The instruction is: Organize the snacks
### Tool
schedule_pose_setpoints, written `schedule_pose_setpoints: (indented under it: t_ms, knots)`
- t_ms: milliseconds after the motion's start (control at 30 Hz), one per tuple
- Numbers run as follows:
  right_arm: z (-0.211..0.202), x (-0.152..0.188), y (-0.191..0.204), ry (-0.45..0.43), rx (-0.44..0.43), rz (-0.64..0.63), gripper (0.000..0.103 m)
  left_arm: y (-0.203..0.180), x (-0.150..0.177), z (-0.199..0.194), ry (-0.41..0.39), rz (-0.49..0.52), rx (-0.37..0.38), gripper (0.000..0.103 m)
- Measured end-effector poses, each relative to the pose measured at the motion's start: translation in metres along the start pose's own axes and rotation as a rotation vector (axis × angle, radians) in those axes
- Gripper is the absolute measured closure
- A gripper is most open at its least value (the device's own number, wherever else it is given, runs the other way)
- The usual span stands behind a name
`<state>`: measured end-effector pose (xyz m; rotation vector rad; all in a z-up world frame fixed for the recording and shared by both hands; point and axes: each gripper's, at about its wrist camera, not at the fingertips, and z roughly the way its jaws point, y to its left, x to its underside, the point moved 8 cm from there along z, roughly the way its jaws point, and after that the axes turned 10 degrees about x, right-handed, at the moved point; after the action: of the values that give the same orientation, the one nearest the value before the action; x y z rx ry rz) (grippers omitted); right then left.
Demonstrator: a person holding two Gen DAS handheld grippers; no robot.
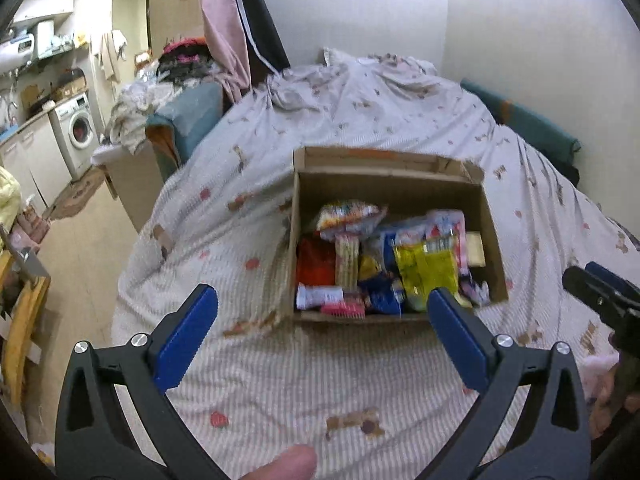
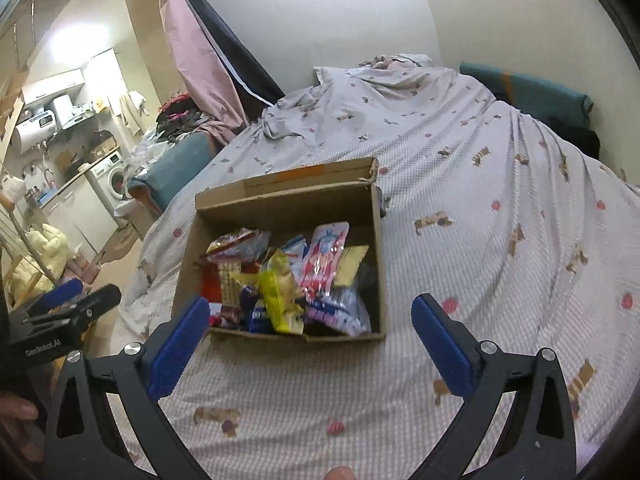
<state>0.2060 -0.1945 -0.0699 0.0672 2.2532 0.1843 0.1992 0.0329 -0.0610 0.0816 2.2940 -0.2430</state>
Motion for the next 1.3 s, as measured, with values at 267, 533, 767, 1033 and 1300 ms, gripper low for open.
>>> schedule_pose_setpoints:
  t_ms: [267, 533, 767, 1033, 1300]
  knots:
    - [-0.02, 0.021, 0.004, -0.01, 0.012, -0.001, 0.0, -0.005, 0.025, -0.019, 0.019, -0.031, 0.006, 0.0]
    - [-0.016, 0.022, 0.012, -0.047, 0.034, -0.021, 0.0, 0.008, 0.017, -0.03, -0.079, -0.071, -0.019, 0.0]
    - [-0.009, 0.022, 0.015, -0.049, 0.048, -0.036, 0.0, 0.005, 0.018, -0.024, -0.072, -0.078, -0.023, 0.0]
    - [-0.008, 0.021, 0.015, -0.051, 0.05, -0.031, 0.0, 0.005, 0.021, -0.022, -0.063, -0.068, -0.026, 0.0]
    - [-0.008, 0.023, 0.014, -0.045, 0.051, -0.031, 0.0, 0.005, 0.021, -0.022, -0.062, -0.065, -0.024, 0.0]
